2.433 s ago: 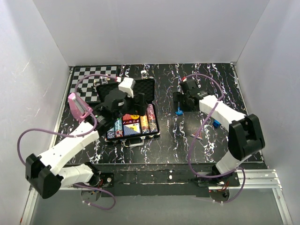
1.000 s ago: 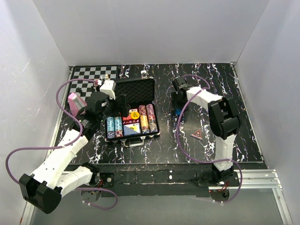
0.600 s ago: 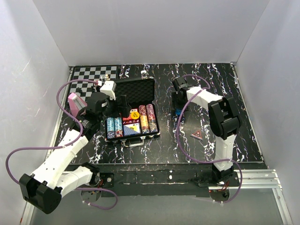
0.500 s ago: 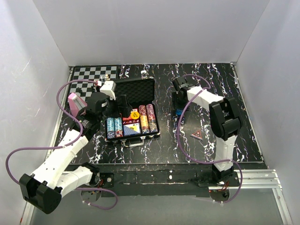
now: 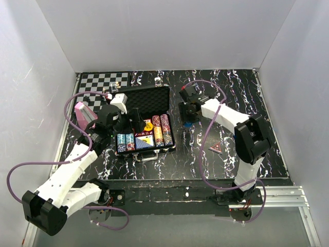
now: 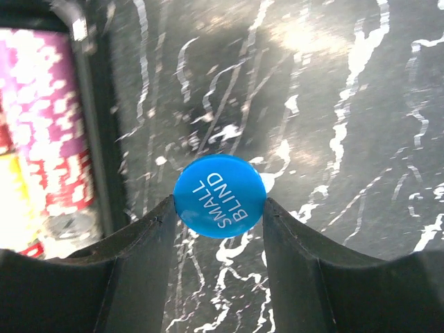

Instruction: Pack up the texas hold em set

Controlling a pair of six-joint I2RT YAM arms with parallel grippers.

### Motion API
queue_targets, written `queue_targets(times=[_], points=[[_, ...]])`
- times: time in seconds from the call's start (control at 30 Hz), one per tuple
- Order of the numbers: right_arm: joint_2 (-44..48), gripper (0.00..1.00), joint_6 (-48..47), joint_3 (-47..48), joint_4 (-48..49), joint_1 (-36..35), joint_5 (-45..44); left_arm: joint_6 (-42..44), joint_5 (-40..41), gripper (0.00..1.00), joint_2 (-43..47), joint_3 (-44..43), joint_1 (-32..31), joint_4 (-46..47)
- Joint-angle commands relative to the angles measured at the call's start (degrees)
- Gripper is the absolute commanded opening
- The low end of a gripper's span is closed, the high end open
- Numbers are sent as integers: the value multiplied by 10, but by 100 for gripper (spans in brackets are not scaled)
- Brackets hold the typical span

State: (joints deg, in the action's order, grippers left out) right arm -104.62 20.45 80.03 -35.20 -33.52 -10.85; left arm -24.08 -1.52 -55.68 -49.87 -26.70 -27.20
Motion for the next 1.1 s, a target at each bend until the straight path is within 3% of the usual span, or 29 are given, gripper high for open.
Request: queue_targets(times=[0.0, 0.13, 0.37, 0.67, 1.07], points=[[23, 47, 12, 17, -24, -59, -9, 27, 35, 98, 12, -32, 8, -31], [21, 47, 16, 44, -36, -100, -14, 63, 93, 98, 10, -47, 30, -59], [-2, 47, 15, 112, -53, -150, -9, 90, 85, 98, 25, -34, 93, -52], [-87, 47, 0, 220, -64, -195, -5, 100, 151, 98, 39, -23, 97, -60], [-209, 48, -16, 352, -66, -221, 7, 93, 135, 98, 44, -17, 98, -59]])
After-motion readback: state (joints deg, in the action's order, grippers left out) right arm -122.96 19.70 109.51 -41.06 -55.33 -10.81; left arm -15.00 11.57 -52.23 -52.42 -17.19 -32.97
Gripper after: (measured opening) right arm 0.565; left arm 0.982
